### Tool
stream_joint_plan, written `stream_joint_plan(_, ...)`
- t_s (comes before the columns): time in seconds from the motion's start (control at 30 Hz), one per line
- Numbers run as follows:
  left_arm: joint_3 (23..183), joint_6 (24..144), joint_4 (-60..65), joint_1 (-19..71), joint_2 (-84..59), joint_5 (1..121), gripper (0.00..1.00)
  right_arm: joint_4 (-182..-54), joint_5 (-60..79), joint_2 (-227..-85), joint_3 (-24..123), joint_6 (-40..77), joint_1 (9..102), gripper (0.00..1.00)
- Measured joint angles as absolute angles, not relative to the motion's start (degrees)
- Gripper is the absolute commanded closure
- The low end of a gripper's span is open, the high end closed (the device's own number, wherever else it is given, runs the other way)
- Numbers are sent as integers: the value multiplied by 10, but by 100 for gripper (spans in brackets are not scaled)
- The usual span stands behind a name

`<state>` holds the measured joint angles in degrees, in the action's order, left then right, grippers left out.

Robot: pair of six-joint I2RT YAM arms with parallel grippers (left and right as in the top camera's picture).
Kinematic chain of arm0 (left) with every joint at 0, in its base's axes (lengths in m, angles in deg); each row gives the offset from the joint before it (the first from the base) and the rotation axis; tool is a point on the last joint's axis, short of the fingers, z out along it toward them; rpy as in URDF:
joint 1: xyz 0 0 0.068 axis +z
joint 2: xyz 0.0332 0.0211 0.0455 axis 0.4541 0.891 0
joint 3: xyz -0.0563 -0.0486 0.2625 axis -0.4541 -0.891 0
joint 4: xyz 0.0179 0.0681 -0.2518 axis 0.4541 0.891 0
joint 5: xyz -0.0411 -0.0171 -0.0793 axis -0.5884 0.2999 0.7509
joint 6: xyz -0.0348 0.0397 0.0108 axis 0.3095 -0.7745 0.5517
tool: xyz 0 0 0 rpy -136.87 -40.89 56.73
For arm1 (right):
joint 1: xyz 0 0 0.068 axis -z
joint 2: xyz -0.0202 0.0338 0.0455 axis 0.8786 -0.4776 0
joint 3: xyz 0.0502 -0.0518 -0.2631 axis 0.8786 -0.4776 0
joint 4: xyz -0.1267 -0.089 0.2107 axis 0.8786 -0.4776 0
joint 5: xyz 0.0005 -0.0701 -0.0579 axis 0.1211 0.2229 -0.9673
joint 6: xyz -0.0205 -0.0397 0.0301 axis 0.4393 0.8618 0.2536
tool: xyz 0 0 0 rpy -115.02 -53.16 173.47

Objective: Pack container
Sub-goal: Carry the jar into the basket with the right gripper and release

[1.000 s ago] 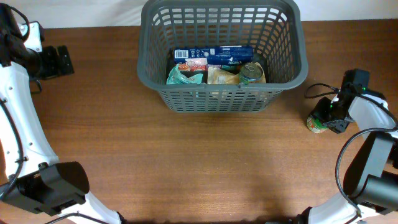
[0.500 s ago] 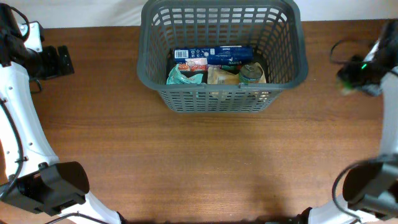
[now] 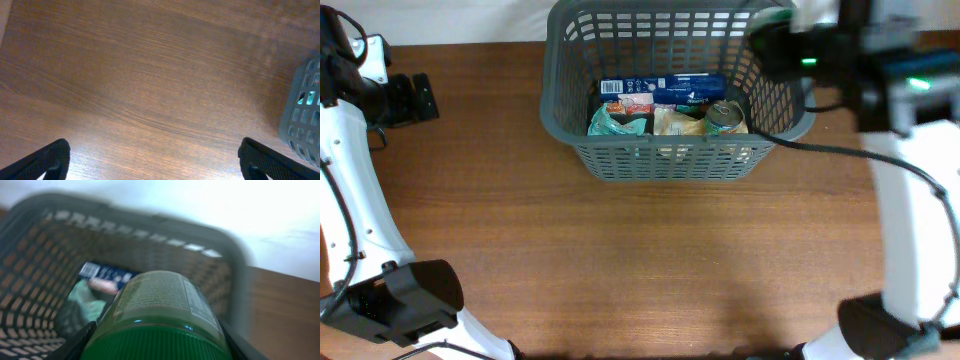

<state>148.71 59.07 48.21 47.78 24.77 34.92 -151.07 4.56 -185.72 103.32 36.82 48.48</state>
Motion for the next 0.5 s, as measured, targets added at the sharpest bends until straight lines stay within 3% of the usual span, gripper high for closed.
stream_joint_plan(0.3, 1487, 591, 482, 478, 248, 349, 1, -1516, 46, -2061, 1019, 374, 422, 96)
stream_joint_plan(0.33, 1487, 591, 482, 478, 248, 349, 1, -1532, 46, -2093, 1017, 370, 422, 91)
stream_joint_plan(0.37, 1487, 591, 482, 478, 248, 349, 1, -1538, 46, -2106, 1014, 370, 422, 78)
stream_joint_plan(0.43, 1487, 591, 482, 478, 248, 349, 1, -1542, 48, -2124, 1013, 369, 423, 28)
stream_joint_plan(0.5, 1487, 591, 482, 478, 248, 349, 1, -1534, 51, -2132, 1013, 369, 423, 15)
